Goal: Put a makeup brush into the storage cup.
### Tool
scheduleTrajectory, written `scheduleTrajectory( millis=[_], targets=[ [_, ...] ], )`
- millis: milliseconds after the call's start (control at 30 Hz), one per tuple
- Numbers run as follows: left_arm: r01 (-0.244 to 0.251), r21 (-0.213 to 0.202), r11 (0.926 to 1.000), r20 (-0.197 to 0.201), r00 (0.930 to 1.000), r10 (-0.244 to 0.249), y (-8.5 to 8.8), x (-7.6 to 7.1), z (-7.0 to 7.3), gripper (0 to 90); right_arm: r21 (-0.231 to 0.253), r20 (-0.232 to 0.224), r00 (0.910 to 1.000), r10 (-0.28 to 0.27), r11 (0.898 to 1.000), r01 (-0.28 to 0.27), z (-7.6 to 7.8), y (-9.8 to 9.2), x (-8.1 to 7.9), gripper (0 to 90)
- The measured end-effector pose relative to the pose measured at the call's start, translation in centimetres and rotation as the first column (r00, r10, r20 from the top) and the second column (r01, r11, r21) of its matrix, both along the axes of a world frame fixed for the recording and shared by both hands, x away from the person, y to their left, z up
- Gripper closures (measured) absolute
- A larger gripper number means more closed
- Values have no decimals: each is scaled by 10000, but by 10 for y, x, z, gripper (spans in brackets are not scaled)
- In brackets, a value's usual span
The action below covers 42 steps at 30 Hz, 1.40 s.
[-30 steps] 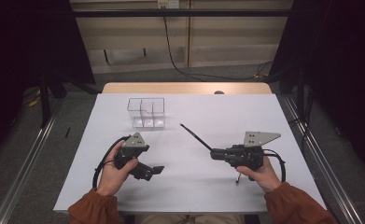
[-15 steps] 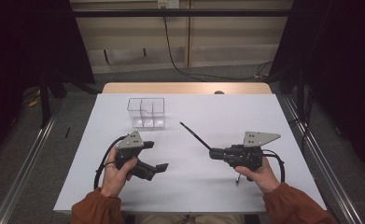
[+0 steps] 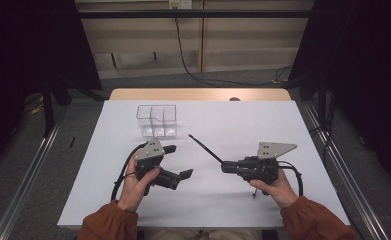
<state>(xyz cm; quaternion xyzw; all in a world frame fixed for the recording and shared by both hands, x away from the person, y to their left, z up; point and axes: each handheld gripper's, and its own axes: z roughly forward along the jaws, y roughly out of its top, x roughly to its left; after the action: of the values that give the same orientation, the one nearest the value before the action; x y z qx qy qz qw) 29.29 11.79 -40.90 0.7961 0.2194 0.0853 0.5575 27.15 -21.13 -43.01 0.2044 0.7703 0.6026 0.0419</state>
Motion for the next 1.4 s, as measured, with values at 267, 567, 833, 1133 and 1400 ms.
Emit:
scheduleTrajectory(
  millis=[267, 567, 833, 1133, 1400],
  targets=[
    [305, -659, 9974, 183, 9994, -293, -15, 0, 5, 56, 11, 32, 10000, 14, 10000, -14, 0, 0, 0, 843],
    [385, -956, 9947, 632, 9975, -326, -35, 1, 14, 87, 7, 34, 10000, -41, 10000, 40, -2, 1, 2, 843],
    [288, -1367, 9902, 683, 9975, -195, -42, -1, 10, 246, 18, -64, 9999, -81, 10000, 81, -2, 0, 2, 842],
    [-98, -1917, 9814, 107, 9999, 121, -36, 6, 13, 518, -122, -108, 9999, -88, 9999, 87, -4, 1, 3, 843],
    [172, -2076, 9781, -316, 9992, -242, -35, 7, 15, 650, -212, -134, 9999, 2, 9998, -5, -6, 3, 3, 843]
  ],
)
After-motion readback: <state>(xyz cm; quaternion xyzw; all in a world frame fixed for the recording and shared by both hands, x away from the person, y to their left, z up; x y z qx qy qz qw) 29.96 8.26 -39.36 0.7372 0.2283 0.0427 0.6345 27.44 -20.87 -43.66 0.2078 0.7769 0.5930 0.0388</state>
